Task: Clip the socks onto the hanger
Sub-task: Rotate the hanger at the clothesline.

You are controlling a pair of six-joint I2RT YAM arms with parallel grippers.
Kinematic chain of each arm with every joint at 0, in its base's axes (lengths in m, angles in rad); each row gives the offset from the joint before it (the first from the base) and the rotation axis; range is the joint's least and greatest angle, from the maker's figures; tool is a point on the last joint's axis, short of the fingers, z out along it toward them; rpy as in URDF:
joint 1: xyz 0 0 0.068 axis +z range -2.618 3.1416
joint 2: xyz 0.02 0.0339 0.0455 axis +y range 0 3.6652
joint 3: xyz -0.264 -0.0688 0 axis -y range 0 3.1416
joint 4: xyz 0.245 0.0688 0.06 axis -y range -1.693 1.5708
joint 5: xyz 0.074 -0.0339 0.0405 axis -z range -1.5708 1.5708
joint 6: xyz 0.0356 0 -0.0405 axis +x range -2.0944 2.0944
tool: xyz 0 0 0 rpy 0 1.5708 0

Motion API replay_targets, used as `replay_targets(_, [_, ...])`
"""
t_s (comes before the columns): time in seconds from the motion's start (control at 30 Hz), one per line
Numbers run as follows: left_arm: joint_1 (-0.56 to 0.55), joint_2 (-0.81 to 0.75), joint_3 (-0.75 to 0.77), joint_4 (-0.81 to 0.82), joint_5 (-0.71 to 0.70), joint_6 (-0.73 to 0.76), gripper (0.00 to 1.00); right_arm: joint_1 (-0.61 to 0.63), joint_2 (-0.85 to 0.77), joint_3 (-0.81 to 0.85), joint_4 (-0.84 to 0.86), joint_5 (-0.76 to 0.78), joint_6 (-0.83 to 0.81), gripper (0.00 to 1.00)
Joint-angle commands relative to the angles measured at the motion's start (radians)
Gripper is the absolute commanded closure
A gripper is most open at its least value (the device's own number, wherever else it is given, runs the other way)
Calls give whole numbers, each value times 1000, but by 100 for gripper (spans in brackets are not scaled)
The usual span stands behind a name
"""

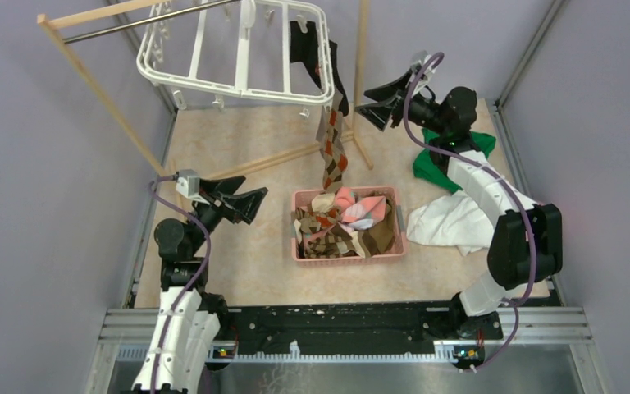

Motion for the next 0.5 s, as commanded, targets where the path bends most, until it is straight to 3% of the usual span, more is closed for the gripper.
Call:
replay_targets(0.0, [-3, 28, 24, 60, 29, 24, 1, -14, -80, -35, 53, -87, 31, 41])
replay_targets(0.3, [-5, 81, 13, 111, 39, 24, 3, -17, -177, -153, -2, -231, 31, 43])
replay_targets(0.47, [-6, 119, 12, 138, 46, 26, 7, -6, -236, -186, -270, -254, -139, 44])
